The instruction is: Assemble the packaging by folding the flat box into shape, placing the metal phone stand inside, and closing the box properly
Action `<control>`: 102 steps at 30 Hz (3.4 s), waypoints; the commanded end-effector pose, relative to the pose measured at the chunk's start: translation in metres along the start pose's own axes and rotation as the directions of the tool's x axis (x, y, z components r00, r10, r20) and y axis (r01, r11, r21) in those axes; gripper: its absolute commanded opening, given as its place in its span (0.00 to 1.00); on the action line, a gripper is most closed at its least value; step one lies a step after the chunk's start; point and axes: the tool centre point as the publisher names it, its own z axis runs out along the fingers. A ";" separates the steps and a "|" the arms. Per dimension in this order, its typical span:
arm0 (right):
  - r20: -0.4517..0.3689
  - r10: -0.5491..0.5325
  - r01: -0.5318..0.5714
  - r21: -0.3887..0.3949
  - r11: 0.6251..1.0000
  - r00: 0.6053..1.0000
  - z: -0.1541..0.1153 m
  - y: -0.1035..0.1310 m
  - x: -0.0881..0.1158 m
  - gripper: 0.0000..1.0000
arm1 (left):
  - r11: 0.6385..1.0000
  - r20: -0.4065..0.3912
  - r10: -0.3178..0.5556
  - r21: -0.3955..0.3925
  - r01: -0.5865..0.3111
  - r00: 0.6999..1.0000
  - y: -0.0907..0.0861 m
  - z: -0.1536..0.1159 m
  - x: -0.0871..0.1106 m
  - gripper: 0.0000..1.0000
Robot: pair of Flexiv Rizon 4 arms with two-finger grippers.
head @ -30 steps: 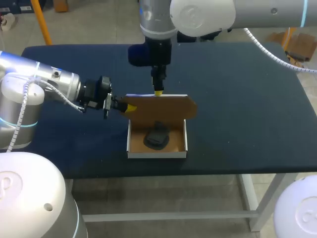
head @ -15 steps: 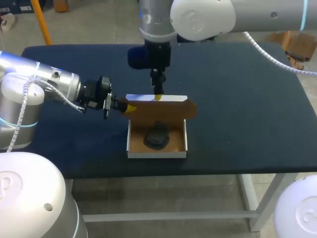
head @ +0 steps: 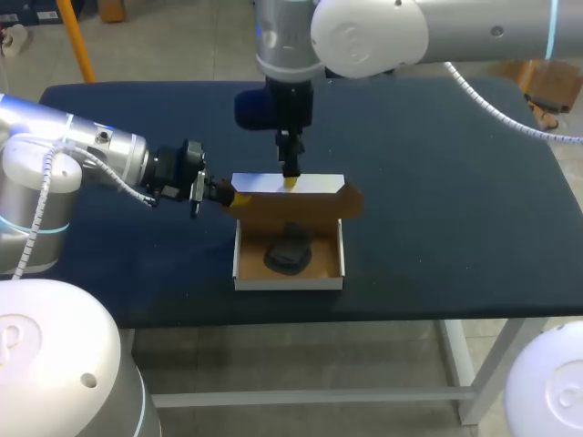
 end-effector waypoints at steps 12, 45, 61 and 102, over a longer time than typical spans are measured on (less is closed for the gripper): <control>-0.049 0.002 -0.001 0.012 1.000 0.999 0.014 0.002 -0.012 0.71 | 1.000 -0.002 0.001 0.001 -0.001 1.000 0.001 0.000 -0.001 0.00; -0.061 0.000 0.001 0.018 1.000 0.998 0.020 0.002 -0.008 0.35 | 1.000 -0.002 0.001 0.001 -0.001 1.000 0.001 0.000 -0.001 0.00; -0.078 0.161 -0.170 -0.125 0.978 0.984 -0.020 -0.003 -0.022 1.00 | 1.000 -0.002 0.001 0.001 -0.001 1.000 0.001 0.000 -0.001 0.00; -0.003 0.595 -0.591 -0.122 0.797 0.803 -0.054 -0.032 -0.036 1.00 | 0.989 0.052 0.150 -0.012 -0.150 0.987 0.004 0.002 0.002 0.00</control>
